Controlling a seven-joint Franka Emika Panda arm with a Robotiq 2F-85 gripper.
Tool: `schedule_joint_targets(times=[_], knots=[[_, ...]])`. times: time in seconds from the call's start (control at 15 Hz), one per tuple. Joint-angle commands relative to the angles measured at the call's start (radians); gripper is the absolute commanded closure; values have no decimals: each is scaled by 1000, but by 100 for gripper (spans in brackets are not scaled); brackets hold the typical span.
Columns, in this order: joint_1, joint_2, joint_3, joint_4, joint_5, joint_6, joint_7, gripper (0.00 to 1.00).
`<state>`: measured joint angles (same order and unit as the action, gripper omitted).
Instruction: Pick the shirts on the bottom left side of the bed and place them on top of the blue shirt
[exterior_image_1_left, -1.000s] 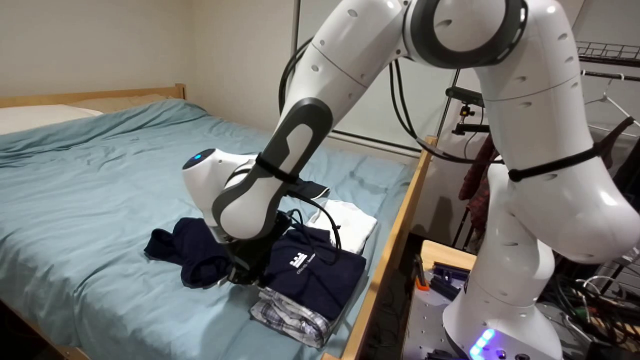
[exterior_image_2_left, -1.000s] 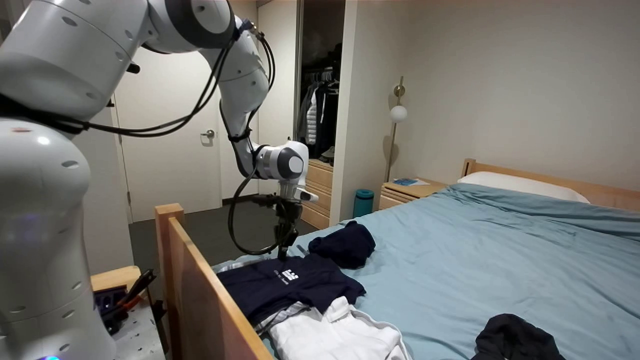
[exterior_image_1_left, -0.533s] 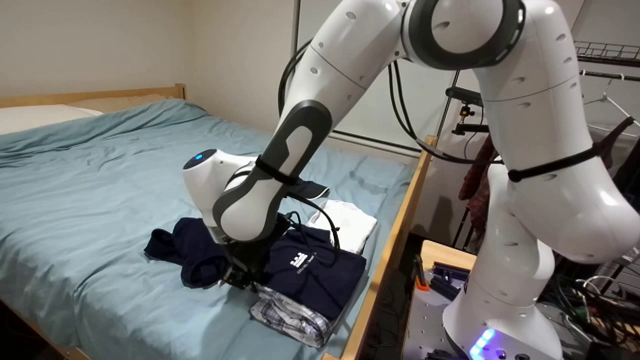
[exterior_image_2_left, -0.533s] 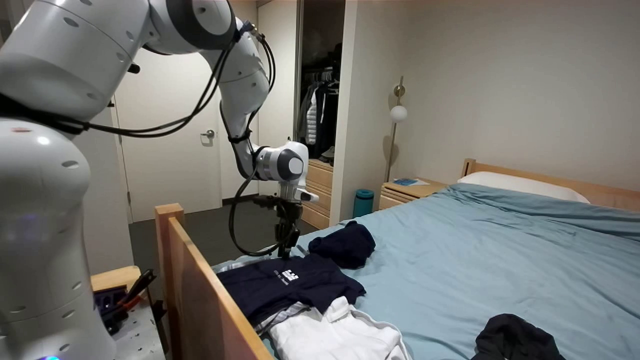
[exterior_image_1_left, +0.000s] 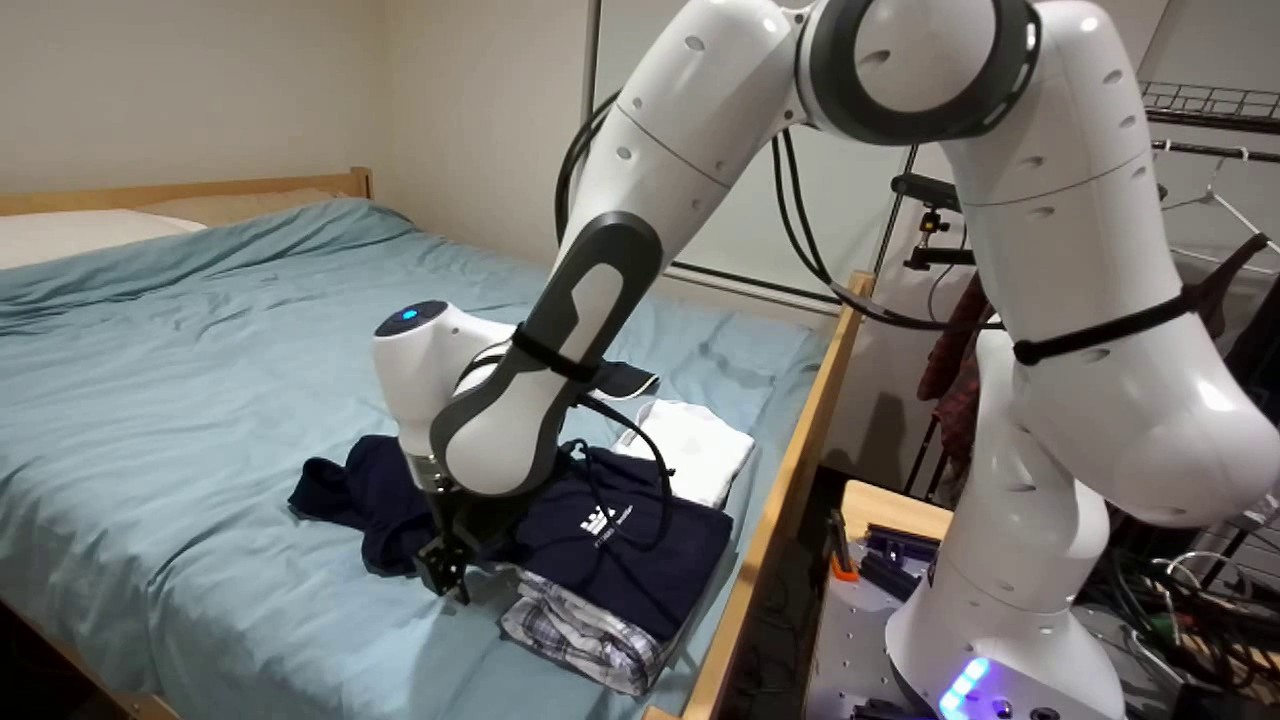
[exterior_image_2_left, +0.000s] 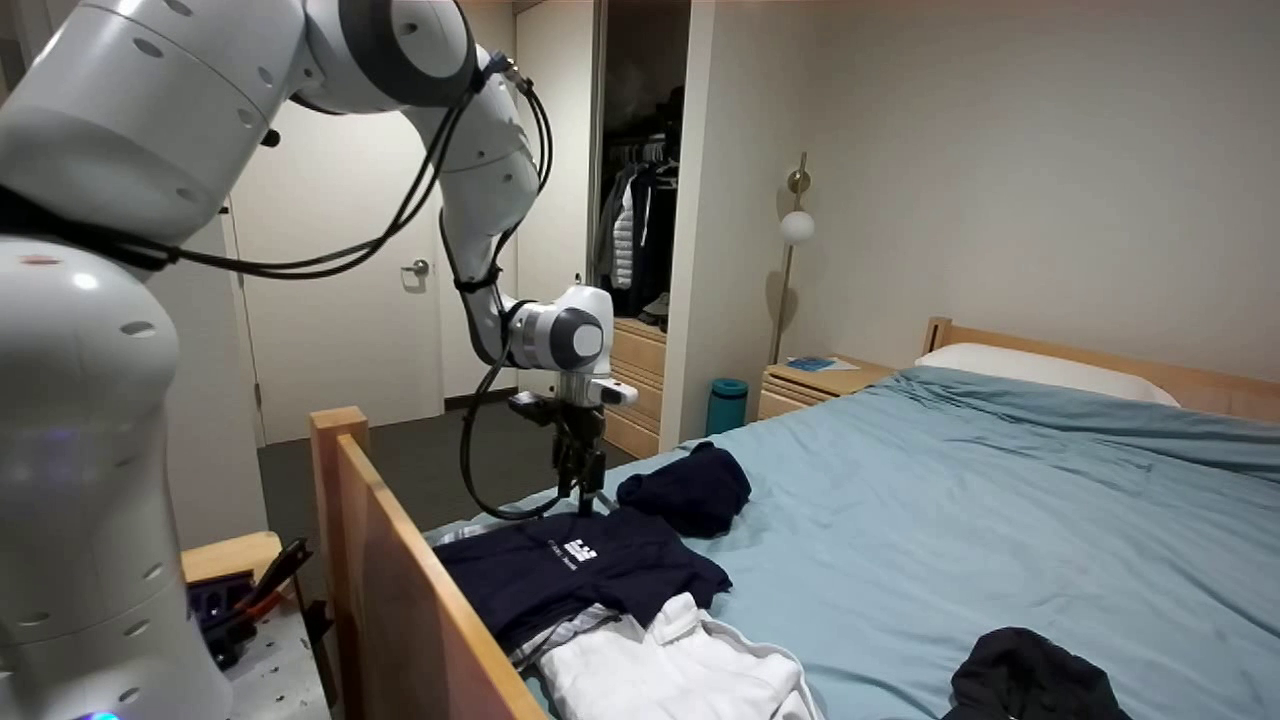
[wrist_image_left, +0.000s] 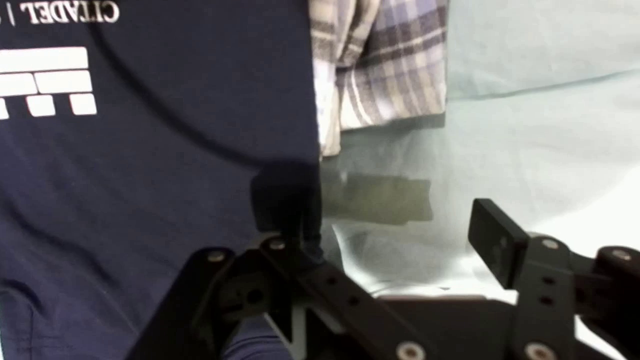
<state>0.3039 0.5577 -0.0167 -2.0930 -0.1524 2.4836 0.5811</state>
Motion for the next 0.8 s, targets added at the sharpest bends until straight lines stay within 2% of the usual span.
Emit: schedule_joint_targets(times=[0.0, 0.33, 0.73], knots=[[4, -6, -11, -24, 16, 19, 1, 0], [1, -11, -9, -20, 30, -66, 6, 0], [22, -12, -33, 4, -12, -244, 66, 0]])
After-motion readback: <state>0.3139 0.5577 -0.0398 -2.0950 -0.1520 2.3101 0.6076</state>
